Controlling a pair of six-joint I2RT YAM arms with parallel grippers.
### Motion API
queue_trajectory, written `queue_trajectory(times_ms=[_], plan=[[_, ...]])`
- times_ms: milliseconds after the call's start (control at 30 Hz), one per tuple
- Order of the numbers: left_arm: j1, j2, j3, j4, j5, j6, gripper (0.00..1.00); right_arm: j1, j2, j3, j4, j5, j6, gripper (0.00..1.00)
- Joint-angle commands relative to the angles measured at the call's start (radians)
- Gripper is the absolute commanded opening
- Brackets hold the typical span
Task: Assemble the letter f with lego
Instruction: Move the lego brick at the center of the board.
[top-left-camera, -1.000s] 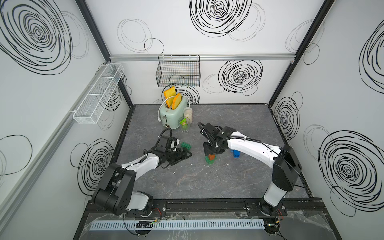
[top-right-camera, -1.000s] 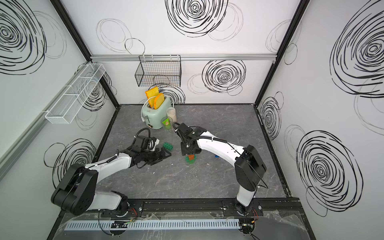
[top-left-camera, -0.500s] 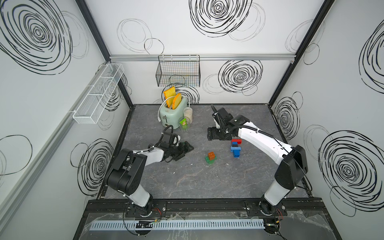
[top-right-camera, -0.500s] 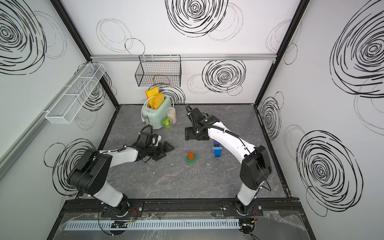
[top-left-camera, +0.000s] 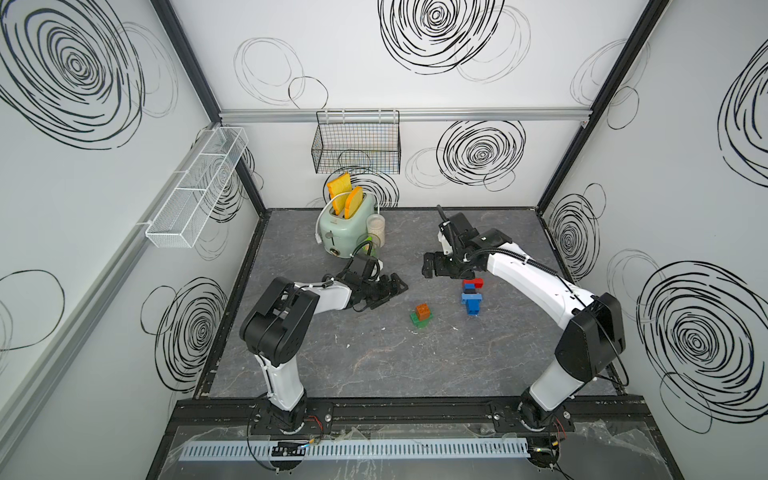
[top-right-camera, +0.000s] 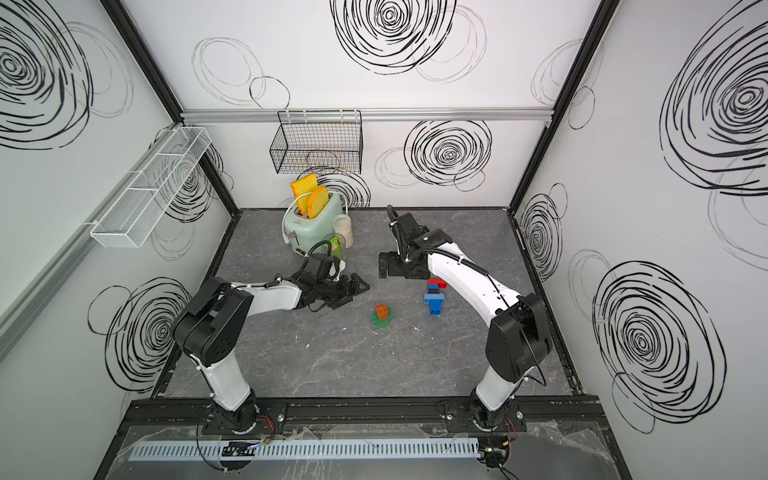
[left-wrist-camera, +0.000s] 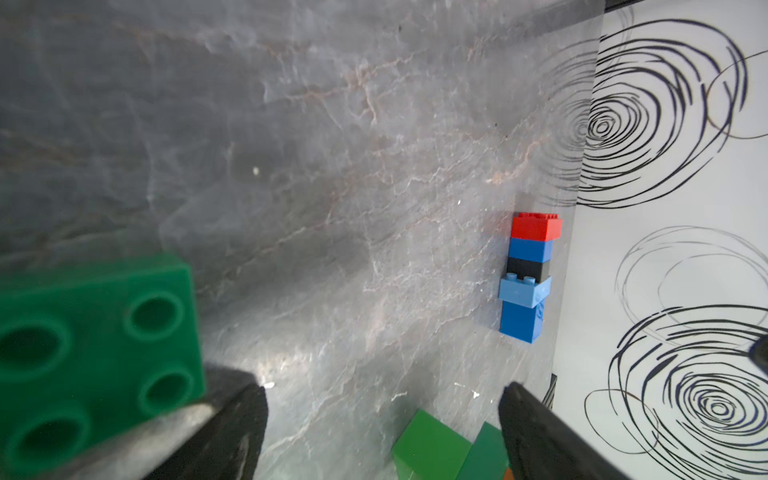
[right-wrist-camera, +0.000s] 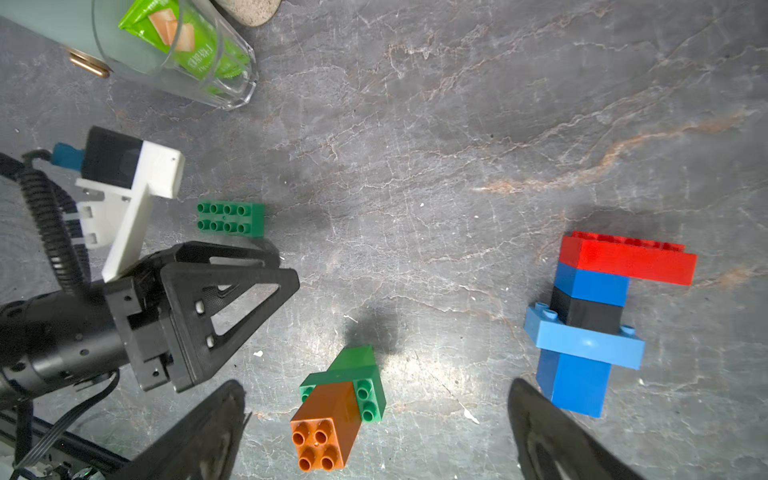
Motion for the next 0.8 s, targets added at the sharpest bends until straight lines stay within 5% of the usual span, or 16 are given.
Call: queue_trajectory(times_ms=[0, 167, 333, 767], plan=[[0.022, -0.153, -0.036, -0.120, -0.040, 0.075, 0.92, -0.005, -0.022, -0.016, 0.024, -0.016, -0.028, 0.99], [0.142, -0.271, -0.118, -0.164, -0.040, 0.118, 0.94, -0.004, 0.012, 0.002, 0.034, -0.029, -0.037, 0.99], [0.250, -0.190, -0.109, -0.124, -0.010, 0.134, 0.94, -0.006, 0.025, 0.000, 0.045, -0.054, -0.043, 0.99], [0.291, -0.011, -0.092, 0.087, -0.001, 0.014, 0.95, -0.013, 0.007, -0.036, 0.044, -0.080, -0.053, 0.99]])
